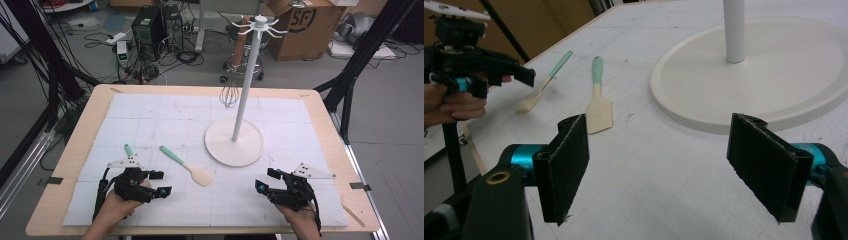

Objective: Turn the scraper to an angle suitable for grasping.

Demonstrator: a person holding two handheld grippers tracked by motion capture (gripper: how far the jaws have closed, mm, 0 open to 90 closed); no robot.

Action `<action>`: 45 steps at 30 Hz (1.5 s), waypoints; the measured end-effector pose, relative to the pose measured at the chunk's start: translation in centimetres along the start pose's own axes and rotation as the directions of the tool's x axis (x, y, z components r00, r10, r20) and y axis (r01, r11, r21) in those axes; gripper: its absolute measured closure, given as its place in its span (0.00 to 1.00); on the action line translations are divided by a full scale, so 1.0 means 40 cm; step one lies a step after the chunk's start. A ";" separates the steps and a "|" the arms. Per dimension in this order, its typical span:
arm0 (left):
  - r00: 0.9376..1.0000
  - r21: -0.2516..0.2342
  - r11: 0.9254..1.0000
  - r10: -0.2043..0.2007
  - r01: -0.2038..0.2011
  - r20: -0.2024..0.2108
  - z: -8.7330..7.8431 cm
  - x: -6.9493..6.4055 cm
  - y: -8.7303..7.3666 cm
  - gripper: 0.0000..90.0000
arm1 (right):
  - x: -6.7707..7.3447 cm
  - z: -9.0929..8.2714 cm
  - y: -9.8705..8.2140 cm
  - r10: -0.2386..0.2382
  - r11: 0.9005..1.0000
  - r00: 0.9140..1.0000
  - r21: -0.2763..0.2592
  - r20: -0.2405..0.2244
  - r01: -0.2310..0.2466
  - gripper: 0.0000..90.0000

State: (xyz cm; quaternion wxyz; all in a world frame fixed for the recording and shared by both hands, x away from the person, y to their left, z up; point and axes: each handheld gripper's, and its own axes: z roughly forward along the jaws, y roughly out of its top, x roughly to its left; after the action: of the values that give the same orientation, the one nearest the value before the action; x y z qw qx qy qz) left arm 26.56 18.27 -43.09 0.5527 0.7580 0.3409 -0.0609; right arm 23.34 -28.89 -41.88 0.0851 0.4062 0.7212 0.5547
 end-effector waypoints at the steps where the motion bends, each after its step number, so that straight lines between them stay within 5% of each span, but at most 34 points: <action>1: 1.000 -0.005 1.000 0.005 -0.005 0.000 -0.001 0.003 0.010 0.21 | 0.000 0.000 0.000 0.006 1.000 1.000 0.002 0.001 -0.006 0.27; 7: 1.000 -0.017 1.000 -0.020 0.020 -0.008 0.007 0.037 0.039 0.23 | -0.004 0.001 0.000 0.015 1.000 1.000 0.002 -0.003 -0.015 0.27; 12: 0.997 -0.009 0.999 -0.035 0.035 -0.072 0.011 0.085 0.048 0.24 | -0.007 0.001 -0.003 0.029 1.000 1.000 0.000 -0.004 -0.029 0.25; 16: 0.983 -0.024 1.000 -0.023 0.019 -0.184 0.007 0.120 0.061 0.25 | -0.012 -0.004 -0.005 0.039 0.999 0.999 -0.013 -0.005 -0.039 0.24; 18: 0.982 -0.060 0.997 -0.060 0.050 -0.182 0.007 0.142 0.060 0.29 | -0.013 -0.005 -0.007 0.048 0.999 0.999 -0.014 -0.007 -0.048 0.24; 20: 0.974 -0.067 0.996 -0.073 0.060 -0.214 0.007 0.160 0.058 0.33 | -0.013 -0.005 -0.009 0.049 0.999 0.999 -0.011 -0.013 -0.049 0.24; 24: 0.963 -0.056 0.993 -0.111 0.100 -0.244 0.011 0.181 0.058 0.46 | -0.012 -0.005 -0.009 0.048 0.999 0.999 -0.018 -0.024 -0.048 0.27; 26: 0.960 -0.019 0.996 -0.090 0.088 -0.265 0.017 0.183 0.073 0.56 | -0.012 -0.005 -0.009 0.042 0.999 0.999 -0.018 -0.028 -0.042 0.27; 29: 0.965 -0.005 0.997 -0.077 0.078 -0.252 0.022 0.186 0.105 0.66 | -0.011 -0.006 -0.009 0.046 0.999 0.999 -0.018 -0.029 -0.046 0.28; 31: 0.962 0.020 0.997 -0.063 0.071 -0.264 0.026 0.194 0.126 0.73 | -0.012 -0.007 -0.008 0.046 0.999 0.999 -0.024 -0.028 -0.046 0.28; 35: 0.966 0.015 0.995 -0.093 0.099 -0.241 0.023 0.225 0.151 0.89 | -0.013 -0.010 -0.009 0.052 0.998 0.998 -0.027 -0.031 -0.052 0.28; 41: 0.953 0.043 0.989 -0.121 0.139 -0.278 0.038 0.272 0.141 0.97 | -0.015 -0.015 -0.009 0.055 0.998 0.998 -0.031 -0.035 -0.056 0.28; 45: 0.954 0.031 0.989 -0.128 0.142 -0.272 0.045 0.278 0.141 0.99 | -0.015 -0.018 -0.011 0.062 0.997 0.997 -0.037 -0.038 -0.064 0.28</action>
State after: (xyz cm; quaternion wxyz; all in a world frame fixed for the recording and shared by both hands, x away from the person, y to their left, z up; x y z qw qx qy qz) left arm 38.82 20.81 -44.51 0.4765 0.7480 0.4620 -0.0034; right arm 23.10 -29.83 -42.18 0.0621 0.4168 0.6986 0.5782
